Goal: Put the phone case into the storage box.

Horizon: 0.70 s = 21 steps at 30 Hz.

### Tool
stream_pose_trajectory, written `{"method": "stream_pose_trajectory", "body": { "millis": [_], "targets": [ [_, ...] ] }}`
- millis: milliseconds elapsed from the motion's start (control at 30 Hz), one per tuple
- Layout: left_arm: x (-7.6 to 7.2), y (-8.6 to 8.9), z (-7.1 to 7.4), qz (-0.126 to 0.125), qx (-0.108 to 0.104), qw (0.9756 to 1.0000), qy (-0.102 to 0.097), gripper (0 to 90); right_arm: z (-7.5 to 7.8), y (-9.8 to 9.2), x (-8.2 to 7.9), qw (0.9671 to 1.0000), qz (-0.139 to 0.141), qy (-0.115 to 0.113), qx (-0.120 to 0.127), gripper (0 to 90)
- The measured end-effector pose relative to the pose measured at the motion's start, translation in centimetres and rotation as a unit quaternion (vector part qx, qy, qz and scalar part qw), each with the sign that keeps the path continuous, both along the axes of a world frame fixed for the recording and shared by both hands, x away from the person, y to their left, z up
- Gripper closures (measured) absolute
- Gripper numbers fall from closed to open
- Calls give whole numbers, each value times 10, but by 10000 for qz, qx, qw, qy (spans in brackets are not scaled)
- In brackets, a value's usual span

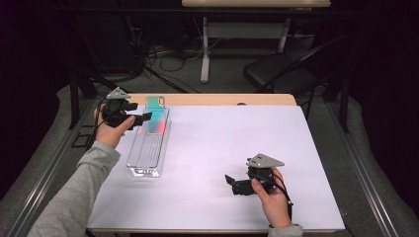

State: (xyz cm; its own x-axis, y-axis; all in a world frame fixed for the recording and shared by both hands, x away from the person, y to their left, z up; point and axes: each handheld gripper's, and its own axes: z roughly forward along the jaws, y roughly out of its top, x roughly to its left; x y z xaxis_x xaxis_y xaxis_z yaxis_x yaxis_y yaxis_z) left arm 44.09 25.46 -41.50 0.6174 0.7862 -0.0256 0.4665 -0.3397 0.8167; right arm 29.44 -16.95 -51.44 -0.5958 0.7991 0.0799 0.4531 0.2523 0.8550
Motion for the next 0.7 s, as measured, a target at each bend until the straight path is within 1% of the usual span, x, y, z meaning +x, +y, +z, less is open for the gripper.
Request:
{"method": "stream_pose_trajectory", "body": {
  "millis": [33, 100, 133, 233, 267, 333, 367, 433, 467, 600, 700],
  "targets": [
    [-3, 2, 0, -70, -85, 9999, -10, 287, 0, -1, -1, 10000, -8, 7, 3, 24],
    [-10, 5, -1, -221, -265, 9994, 11, 221, 1, -2, -2, 10000, -8, 16, -1, 24],
    [-14, 6, -2, -266, -349, 9990, -5, 209, 1, -3, -2, 10000, -2, -6, -4, 24],
    [-24, 9, -4, -326, -498, 9982, -34, 204, 2, -5, -4, 10000, -23, -5, 17, 24],
    [-26, 9, -4, -343, -525, 9980, -44, 201, 2, -6, -4, 10000, -24, -18, 12, 24],
    [-34, 10, -7, -417, -462, 9980, -82, 175, 2, -7, -5, 10000, -43, -1, 29, 24],
    [-37, 10, -8, -456, -466, 9978, -85, 155, 2, -8, -5, 10000, -38, -12, 20, 24],
    [-45, 12, -11, -606, -653, 9960, -95, 155, 2, -8, -5, 10000, -49, -10, 18, 23],
    [-48, 12, -12, -643, -682, 9956, -89, 155, 2, -9, -5, 10000, -47, -19, 9, 22],
    [-60, 11, -15, -662, -586, 9959, -171, 155, 1, -9, -6, 10000, -48, 4, 23, 7],
    [-68, 11, -19, -719, -580, 9956, -185, 155, 1, -8, -7, 10000, -24, -6, -6, 0]
  ]
}}
